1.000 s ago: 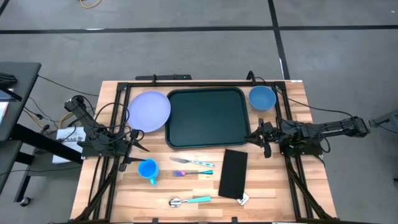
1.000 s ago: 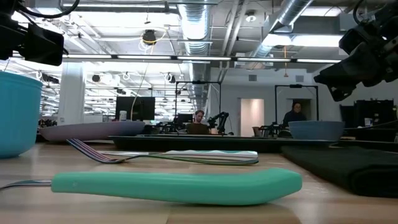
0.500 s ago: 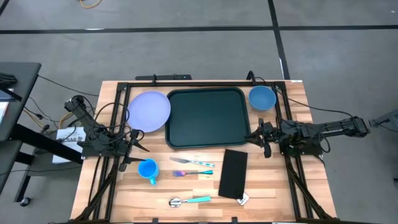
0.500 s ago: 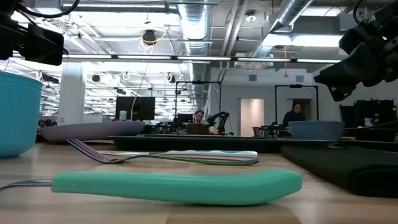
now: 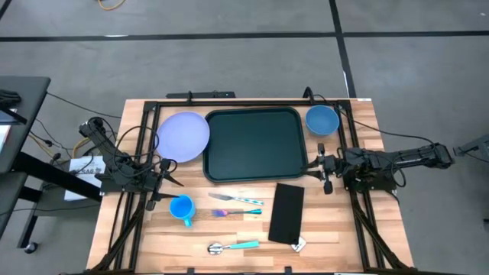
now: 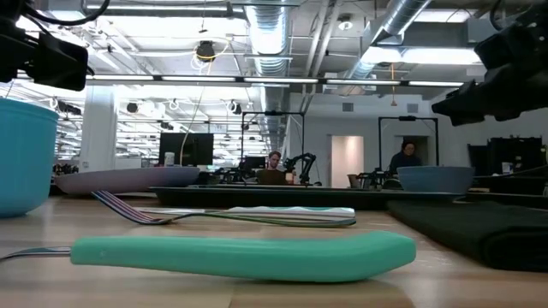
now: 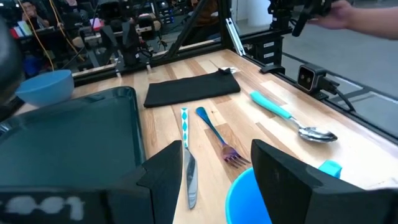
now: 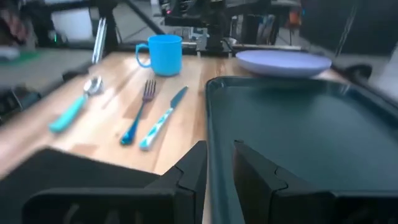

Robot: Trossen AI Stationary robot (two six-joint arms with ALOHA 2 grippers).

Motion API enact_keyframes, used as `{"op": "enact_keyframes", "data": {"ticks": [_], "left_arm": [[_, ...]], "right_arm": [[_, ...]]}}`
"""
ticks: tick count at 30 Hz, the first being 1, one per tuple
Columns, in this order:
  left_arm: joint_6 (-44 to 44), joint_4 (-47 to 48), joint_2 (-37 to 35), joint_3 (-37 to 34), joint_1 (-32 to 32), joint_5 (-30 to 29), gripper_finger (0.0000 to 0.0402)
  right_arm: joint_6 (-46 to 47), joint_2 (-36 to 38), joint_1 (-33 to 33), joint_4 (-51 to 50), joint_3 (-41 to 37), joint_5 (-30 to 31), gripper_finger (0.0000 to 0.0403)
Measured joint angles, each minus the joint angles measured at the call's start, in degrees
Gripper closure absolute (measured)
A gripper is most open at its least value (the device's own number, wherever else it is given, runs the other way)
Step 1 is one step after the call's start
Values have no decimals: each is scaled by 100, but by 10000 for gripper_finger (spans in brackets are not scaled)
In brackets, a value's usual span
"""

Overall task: Set up tray
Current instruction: Put the blue mug on the black tray

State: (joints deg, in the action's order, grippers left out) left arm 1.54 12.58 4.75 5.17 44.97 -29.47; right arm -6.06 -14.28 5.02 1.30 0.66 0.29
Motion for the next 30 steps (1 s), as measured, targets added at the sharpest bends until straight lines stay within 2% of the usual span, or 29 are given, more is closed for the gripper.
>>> {"op": "enact_keyframes", "data": {"ticks": [9,15,20,24,30], "left_arm": [[-608,-22,0,-2,0,5,221],[-220,-256,-2,-28,1,-76,221],[-630,-369,0,-35,0,218,221],[-877,-618,2,-35,0,500,221],[-1218,-478,153,226,0,497,221]], "right_arm": [[-225,4,-197,100,1,136,335],[519,4,-215,93,1,130,335],[1145,4,-213,247,0,130,335],[1165,4,-213,714,0,130,335],[1165,7,-215,1982,1,130,335]]}}
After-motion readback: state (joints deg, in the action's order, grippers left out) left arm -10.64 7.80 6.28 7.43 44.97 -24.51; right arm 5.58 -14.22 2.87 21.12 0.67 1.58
